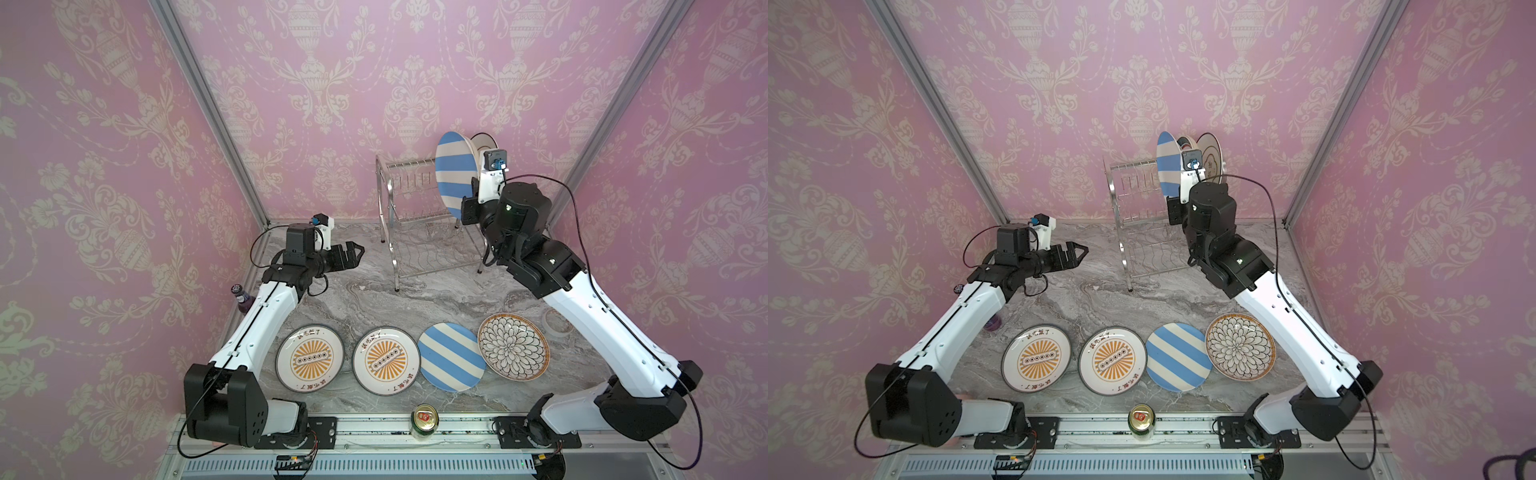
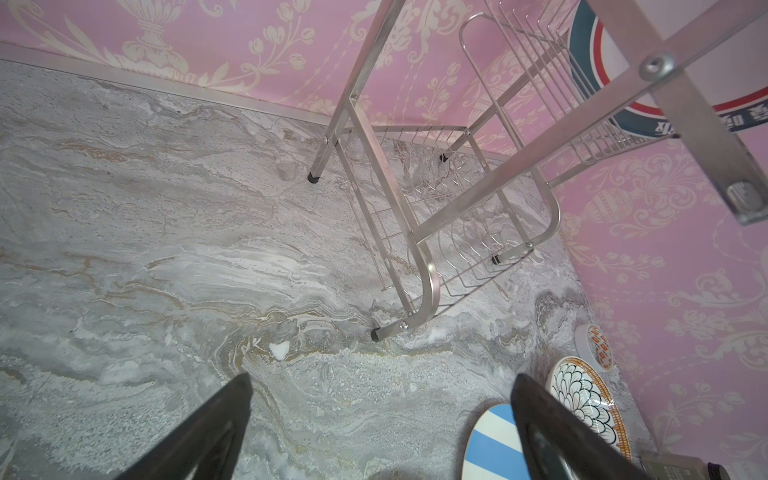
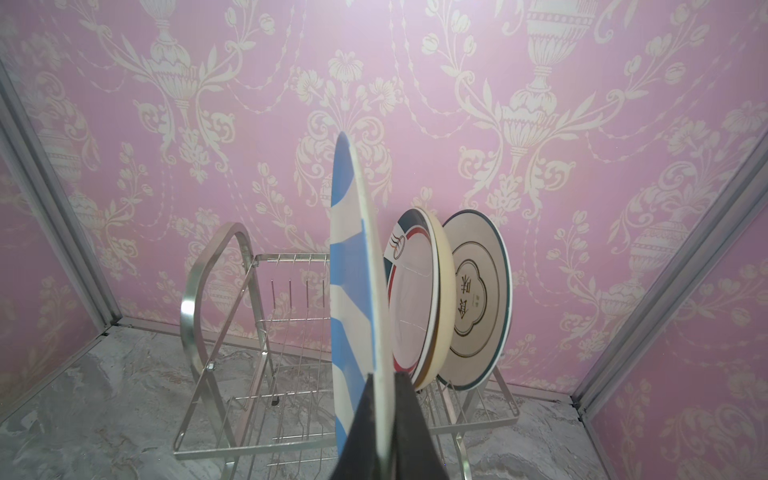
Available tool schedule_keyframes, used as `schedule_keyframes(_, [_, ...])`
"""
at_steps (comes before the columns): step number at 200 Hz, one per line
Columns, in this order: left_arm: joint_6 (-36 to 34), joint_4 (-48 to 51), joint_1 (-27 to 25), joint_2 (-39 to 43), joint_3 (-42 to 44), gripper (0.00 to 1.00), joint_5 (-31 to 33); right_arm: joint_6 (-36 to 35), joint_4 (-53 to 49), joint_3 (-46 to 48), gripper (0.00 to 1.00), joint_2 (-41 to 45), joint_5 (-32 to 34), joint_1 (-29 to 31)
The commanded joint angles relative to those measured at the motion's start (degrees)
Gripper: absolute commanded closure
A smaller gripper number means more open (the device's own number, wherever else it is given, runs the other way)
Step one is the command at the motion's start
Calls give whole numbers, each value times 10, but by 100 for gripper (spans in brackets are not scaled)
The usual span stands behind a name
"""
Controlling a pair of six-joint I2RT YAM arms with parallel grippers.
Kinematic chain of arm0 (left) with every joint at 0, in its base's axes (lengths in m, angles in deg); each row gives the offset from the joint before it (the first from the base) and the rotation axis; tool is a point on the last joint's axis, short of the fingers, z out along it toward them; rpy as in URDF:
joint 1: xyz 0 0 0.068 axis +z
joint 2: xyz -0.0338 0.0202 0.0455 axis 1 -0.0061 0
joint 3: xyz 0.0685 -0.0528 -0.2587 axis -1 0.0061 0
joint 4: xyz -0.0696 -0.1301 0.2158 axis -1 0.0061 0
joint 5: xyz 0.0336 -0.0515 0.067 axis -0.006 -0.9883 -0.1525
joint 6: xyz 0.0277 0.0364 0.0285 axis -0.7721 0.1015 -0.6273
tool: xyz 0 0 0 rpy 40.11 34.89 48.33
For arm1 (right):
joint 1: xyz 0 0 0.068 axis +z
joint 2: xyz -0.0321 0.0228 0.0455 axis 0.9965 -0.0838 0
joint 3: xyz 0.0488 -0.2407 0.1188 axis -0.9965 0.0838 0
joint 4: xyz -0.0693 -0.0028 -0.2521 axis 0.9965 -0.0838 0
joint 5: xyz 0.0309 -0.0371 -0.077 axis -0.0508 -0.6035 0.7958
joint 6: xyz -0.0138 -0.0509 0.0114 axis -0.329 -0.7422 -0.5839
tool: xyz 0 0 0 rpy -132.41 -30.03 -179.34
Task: Load the plates into the dish rack
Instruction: 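Carry the striped plate into the rack slot beside the green-rimmed plate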
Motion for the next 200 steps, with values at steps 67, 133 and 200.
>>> schedule_keyframes(67, [-33,28,-3,43,17,1,-28,6,28,-154,100,-158,-41,-66])
schedule_keyframes(133, [-46,26,-2,35,22,1,-31,23,5,-188,100,-199,-76,-99])
schedule_keyframes(200, [-55,51,9,34,2,1,-21,21,-13,-217,100,-241,-78,-102])
